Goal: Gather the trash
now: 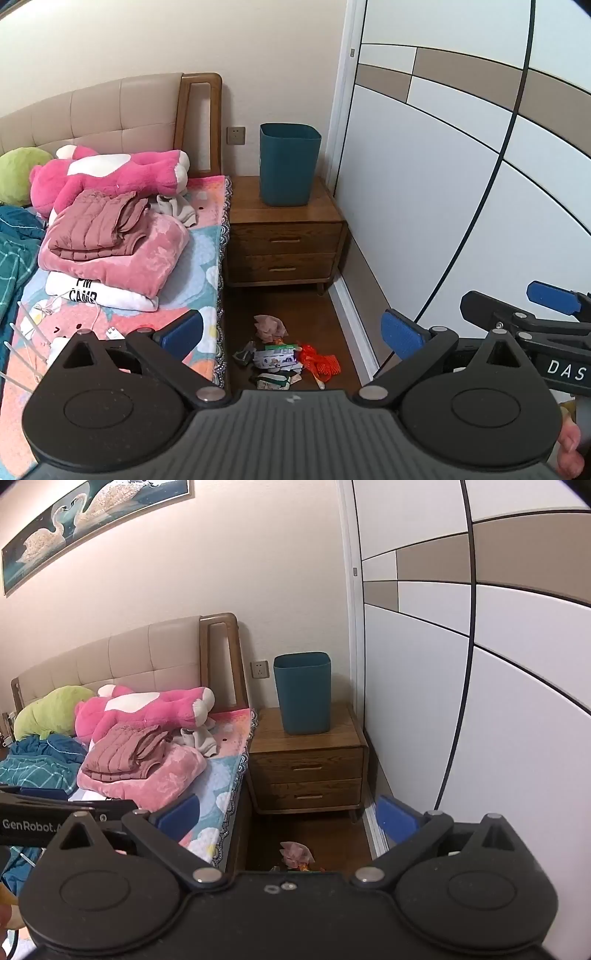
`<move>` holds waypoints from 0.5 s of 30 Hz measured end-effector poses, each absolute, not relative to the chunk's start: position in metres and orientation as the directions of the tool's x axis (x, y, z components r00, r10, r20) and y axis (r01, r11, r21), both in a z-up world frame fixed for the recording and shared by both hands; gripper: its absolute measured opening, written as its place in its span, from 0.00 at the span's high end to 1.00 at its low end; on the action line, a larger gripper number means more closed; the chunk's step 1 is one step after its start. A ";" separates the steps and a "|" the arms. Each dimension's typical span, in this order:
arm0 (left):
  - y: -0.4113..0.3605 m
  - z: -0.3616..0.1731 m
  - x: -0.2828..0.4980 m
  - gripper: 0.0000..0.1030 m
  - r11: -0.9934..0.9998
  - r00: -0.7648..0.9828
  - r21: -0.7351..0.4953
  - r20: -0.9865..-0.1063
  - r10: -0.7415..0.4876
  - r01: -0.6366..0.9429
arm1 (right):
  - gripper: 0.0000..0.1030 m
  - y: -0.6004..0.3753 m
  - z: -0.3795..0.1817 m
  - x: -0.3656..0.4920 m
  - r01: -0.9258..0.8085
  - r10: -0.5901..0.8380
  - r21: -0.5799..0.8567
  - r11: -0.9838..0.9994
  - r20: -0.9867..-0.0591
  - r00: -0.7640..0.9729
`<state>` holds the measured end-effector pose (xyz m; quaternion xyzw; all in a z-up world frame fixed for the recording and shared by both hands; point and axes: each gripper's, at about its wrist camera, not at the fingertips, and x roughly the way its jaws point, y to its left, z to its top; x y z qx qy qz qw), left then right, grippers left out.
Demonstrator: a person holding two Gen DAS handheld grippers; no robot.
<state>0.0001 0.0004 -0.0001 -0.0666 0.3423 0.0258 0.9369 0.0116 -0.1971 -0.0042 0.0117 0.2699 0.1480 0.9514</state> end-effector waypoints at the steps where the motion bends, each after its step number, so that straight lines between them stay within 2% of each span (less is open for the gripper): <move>1: -0.001 0.000 0.000 0.00 0.992 0.766 -0.088 -0.642 0.014 -0.092 | 0.02 -0.197 -0.004 0.011 -0.275 0.286 0.098 0.956 -0.510 0.811; 15: 0.002 -0.001 0.004 0.00 0.993 0.754 -0.077 -0.657 0.019 -0.092 | 0.02 -0.201 -0.004 0.013 -0.279 0.294 0.108 0.954 -0.507 0.810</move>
